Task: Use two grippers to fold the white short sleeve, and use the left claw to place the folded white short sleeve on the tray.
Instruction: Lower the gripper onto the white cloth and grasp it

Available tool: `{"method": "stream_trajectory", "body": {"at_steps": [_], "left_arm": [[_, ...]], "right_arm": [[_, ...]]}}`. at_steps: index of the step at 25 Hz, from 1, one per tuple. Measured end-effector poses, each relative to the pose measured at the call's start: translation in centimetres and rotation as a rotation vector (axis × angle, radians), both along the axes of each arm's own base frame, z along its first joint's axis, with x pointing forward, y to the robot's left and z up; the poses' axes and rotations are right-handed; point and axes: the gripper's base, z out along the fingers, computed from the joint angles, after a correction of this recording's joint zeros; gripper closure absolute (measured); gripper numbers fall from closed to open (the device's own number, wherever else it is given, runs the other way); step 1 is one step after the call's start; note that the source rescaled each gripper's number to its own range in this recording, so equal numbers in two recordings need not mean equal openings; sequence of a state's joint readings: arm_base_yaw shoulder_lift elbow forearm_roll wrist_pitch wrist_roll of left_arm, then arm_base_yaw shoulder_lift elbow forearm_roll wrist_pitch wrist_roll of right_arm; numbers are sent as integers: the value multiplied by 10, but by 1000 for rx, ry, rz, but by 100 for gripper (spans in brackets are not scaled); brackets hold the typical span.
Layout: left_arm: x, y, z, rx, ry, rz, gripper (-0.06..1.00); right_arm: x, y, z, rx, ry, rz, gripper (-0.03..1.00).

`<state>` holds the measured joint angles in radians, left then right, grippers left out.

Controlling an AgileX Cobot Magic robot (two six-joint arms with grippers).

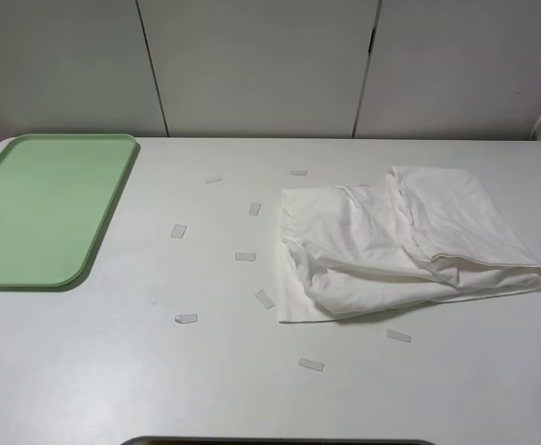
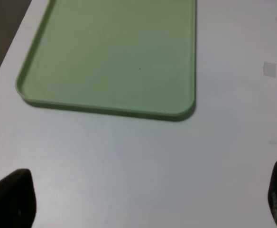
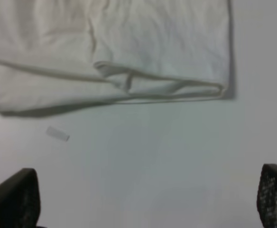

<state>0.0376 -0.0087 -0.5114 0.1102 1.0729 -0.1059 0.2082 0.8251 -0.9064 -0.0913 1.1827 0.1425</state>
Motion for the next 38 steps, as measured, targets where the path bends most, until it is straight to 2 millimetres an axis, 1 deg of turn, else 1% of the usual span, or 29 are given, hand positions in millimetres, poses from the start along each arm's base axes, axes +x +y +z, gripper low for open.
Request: {"method": "stream_trajectory", "body": {"at_steps": [2, 3, 5, 6, 9, 12, 16, 18, 21, 22, 23, 24, 29, 38], "left_arm": [[0, 0, 0, 0, 0, 0, -4], [0, 0, 0, 0, 0, 0, -4], [0, 0, 0, 0, 0, 0, -4], [0, 0, 0, 0, 0, 0, -4], [0, 0, 0, 0, 0, 0, -4], [0, 0, 0, 0, 0, 0, -4], [0, 0, 0, 1, 0, 1, -4], [0, 0, 0, 1, 0, 1, -4], [0, 0, 0, 1, 0, 1, -4], [0, 0, 0, 1, 0, 1, -4], [0, 0, 0, 1, 0, 1, -4], [0, 0, 0, 1, 0, 1, -4], [0, 0, 0, 1, 0, 1, -4], [0, 0, 0, 1, 0, 1, -4]], "right_arm": [[-17, -2, -5, 23, -23, 4, -3], [-33, -4, -8, 45, -58, 7, -3], [-47, -6, -10, 60, -94, 9, -3], [-58, -8, -13, 73, -122, 11, -3], [-78, -11, -23, 103, -169, 18, -3], [-93, -13, -40, 122, -197, 23, -3], [-100, -14, -57, 137, -235, 11, -3], [-102, -15, -62, 133, -278, -21, -3], [-104, -16, -63, 125, -319, -50, -3], [-109, -18, -61, 106, -383, -85, -3], [-109, -18, -61, 106, -383, -85, -3], [-115, -19, -61, 65, -440, -118, -3], [-130, -19, -66, 5, -555, -142, -3], [-130, -19, -66, 4, -565, -137, -3]]}}
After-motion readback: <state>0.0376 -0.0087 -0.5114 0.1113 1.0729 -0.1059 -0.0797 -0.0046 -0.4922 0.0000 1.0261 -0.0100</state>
